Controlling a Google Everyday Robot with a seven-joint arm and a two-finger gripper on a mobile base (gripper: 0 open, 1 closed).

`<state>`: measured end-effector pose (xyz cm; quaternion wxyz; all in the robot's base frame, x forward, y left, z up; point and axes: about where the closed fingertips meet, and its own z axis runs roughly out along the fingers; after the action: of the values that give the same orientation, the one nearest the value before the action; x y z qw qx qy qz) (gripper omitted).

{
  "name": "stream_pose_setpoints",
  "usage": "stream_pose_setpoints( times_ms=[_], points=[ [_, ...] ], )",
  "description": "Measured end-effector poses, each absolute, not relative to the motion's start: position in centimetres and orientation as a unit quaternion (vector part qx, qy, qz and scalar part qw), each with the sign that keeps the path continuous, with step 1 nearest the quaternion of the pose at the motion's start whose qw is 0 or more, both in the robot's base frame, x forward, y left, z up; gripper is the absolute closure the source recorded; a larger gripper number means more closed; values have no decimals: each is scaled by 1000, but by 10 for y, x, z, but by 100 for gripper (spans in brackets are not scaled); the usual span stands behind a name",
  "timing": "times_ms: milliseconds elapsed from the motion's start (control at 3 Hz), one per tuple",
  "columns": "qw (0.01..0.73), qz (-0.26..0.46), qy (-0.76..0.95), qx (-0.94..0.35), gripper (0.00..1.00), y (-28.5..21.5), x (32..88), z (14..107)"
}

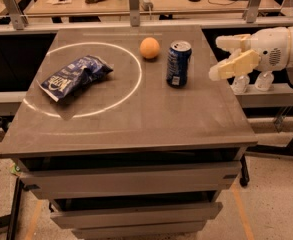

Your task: Knock pepsi can over

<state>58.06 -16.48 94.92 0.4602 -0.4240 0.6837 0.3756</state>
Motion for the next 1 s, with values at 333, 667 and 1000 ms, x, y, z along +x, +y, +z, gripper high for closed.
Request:
stream_pose_setpoints(
  times_ms=[333,667,1000],
  points=[
    [475,381,676,-415,0,-163,589,944],
    [497,357,670,-420,0,-162,604,944],
    [512,335,664,-429,0,-159,615,939]
  ],
)
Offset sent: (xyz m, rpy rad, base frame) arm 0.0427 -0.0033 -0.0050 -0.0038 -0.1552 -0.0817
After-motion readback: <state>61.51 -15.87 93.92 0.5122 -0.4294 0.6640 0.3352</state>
